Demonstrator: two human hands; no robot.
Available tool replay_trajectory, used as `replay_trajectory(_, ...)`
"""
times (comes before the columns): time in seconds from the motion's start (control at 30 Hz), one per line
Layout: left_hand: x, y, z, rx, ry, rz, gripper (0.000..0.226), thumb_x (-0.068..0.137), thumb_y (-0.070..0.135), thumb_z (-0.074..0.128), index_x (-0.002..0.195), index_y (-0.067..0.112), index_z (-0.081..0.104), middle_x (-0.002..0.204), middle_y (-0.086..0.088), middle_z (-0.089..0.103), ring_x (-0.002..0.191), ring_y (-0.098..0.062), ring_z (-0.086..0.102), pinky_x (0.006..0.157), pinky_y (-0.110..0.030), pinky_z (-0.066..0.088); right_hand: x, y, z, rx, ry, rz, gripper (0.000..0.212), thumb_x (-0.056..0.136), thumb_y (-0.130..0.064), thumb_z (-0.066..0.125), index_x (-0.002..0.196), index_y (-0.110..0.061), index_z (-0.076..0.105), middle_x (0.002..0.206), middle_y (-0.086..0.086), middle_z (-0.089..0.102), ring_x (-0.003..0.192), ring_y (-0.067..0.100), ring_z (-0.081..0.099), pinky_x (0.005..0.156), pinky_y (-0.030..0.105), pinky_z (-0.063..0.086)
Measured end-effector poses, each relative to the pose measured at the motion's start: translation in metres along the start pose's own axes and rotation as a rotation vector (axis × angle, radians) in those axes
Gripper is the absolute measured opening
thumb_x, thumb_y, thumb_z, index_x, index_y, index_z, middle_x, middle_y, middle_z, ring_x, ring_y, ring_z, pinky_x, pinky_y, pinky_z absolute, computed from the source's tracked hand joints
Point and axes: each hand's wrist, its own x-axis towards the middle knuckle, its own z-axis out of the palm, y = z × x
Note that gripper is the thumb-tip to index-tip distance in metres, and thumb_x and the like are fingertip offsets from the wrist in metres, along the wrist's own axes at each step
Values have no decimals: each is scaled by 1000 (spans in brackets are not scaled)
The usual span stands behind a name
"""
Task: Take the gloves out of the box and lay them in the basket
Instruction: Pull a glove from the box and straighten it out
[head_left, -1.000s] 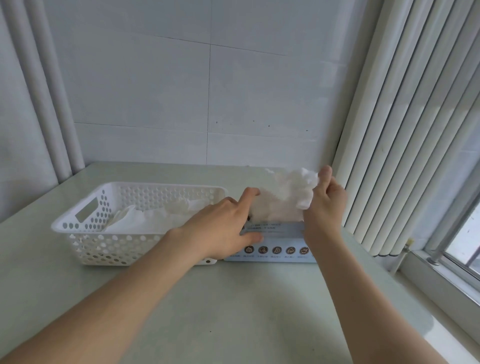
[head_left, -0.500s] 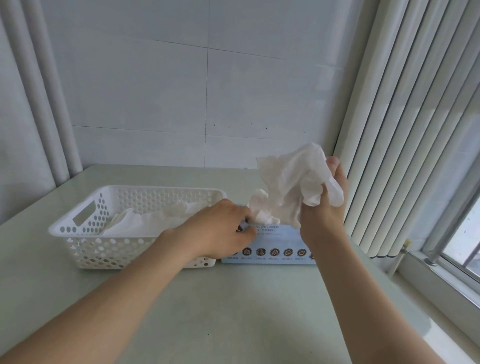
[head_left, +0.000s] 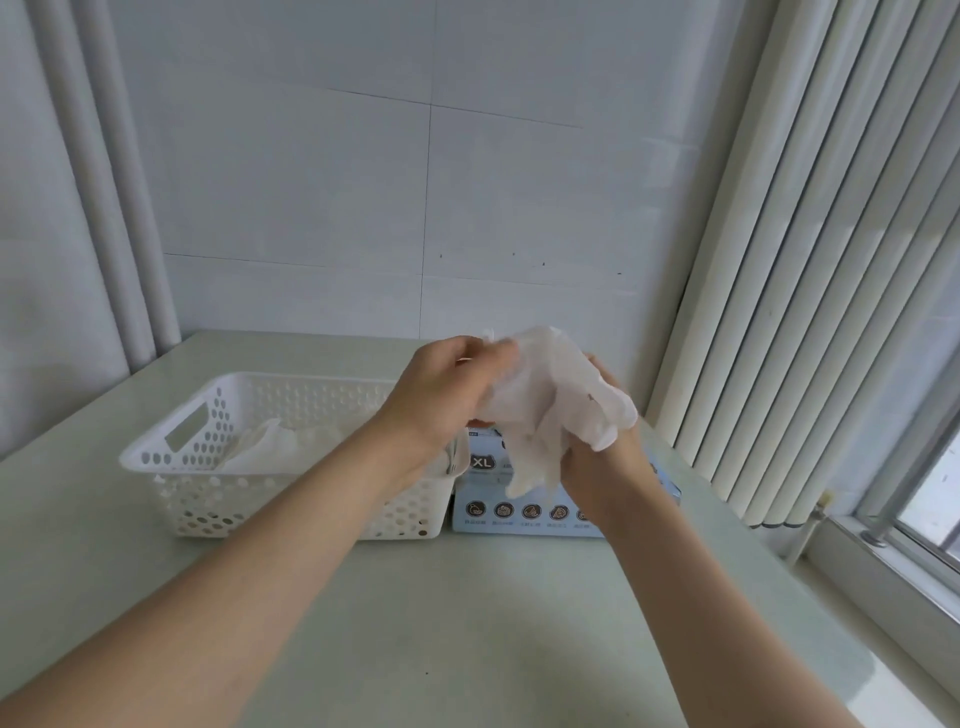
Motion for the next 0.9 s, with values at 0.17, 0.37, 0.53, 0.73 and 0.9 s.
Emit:
replay_trajectory(0.17, -1, 3, -1, -48, 125, -5, 42, 100, 37, 62, 97, -4, 65, 81, -13, 58, 75, -20, 52, 72, -36, 40, 0, -9, 10, 29, -98, 179, 35, 105, -25, 54, 74, -19, 70, 74, 6, 66, 72, 31, 63, 62, 26, 51)
replay_trajectory(0.37, -2, 16, -11, 43, 137, -9, 11, 95, 29, 69, 94, 21, 75, 86, 2, 77, 76, -18, 72, 68, -33, 56, -6, -12, 15, -33, -226, 137, 55, 92, -65, 65, 98, -12, 77, 104, 18, 79, 95, 35, 75, 88, 47, 57)
replay_trajectory(0.53, -6, 26, -18, 139, 92, -25, 17, 79, 25, 84, 91, 18, 73, 94, -5, 78, 85, -26, 76, 70, -34, 58, -8, -11, 21, -119, -156, 20, 25, 91, -11, 75, 115, -13, 67, 101, 6, 81, 95, 25, 78, 86, 40, 61)
replay_trajectory(0.73, -6, 29, -26, 112, 29, -99, 22, 81, 29, 84, 82, 18, 65, 91, -9, 72, 74, -21, 68, 67, -32, 50, -4, -8, 17, -220, 12, 69, 15, 84, -6, 52, 78, 1, 65, 68, 9, 57, 64, 22, 51, 56, 30, 40)
replay_trajectory(0.9, -6, 33, -36, 29, -79, -233, 32, 83, 42, 64, 83, 12, 55, 81, -9, 48, 73, -25, 47, 74, -41, 34, 0, -8, 14, -61, -77, 272, 22, 86, -25, 57, 81, -5, 66, 80, 22, 52, 73, 34, 49, 71, 40, 37)
